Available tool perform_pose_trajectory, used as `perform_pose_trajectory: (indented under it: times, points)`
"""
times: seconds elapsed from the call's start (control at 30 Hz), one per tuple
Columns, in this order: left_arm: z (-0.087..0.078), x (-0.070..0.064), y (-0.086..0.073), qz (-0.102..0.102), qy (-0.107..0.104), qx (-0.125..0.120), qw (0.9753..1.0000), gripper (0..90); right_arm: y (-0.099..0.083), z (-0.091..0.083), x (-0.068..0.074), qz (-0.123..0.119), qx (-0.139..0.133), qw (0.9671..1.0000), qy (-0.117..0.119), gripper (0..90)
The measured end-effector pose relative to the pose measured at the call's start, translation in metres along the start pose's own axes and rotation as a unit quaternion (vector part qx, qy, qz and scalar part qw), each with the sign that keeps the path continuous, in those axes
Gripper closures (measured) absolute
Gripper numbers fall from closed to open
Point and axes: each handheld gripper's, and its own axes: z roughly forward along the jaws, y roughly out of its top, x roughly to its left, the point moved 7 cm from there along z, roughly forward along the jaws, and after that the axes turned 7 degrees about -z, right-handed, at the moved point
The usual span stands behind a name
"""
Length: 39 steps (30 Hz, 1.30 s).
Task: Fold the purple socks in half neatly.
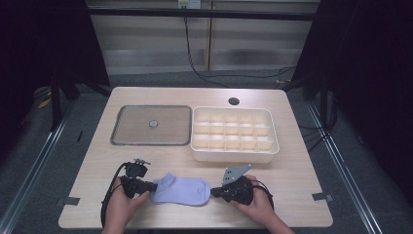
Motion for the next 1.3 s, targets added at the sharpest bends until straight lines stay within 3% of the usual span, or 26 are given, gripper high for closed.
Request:
perform_pose_trajectory:
  times: [0.3,0.43,0.6,0.73,0.9,1.07,1.3]
  points:
    - [0.000,-0.001,-0.001,0.005,-0.004,0.003,1.0000,85.4,0.000,0.001,0.000,0.003,-0.003,1.0000,0.000,87.8]
    - [0.001,0.000,0.000,-0.003,-0.012,0.001,0.9999,85.6,0.000,0.001,0.000,0.002,-0.003,1.0000,0.000,87.8]
    - [-0.001,0.002,0.000,-0.016,-0.030,0.006,0.9994,85.6,0.000,0.001,0.000,0.002,-0.003,1.0000,0.004,89.3]
    - [-0.003,0.001,0.000,-0.016,-0.039,0.004,0.9991,85.7,0.001,0.001,0.000,0.001,-0.002,1.0000,0.004,90.0]
    - [-0.012,-0.003,0.003,-0.019,-0.074,-0.005,0.9971,85.8,0.001,0.001,0.000,0.004,0.000,1.0000,0.004,90.0]
    - [-0.016,-0.006,0.005,-0.029,-0.089,-0.015,0.9955,85.8,0.001,0.001,0.000,0.008,-0.001,1.0000,0.005,90.0]
    - [-0.023,-0.011,0.007,-0.022,-0.109,-0.017,0.9936,85.9,0.001,0.001,0.000,0.008,0.000,0.9999,0.008,90.0]
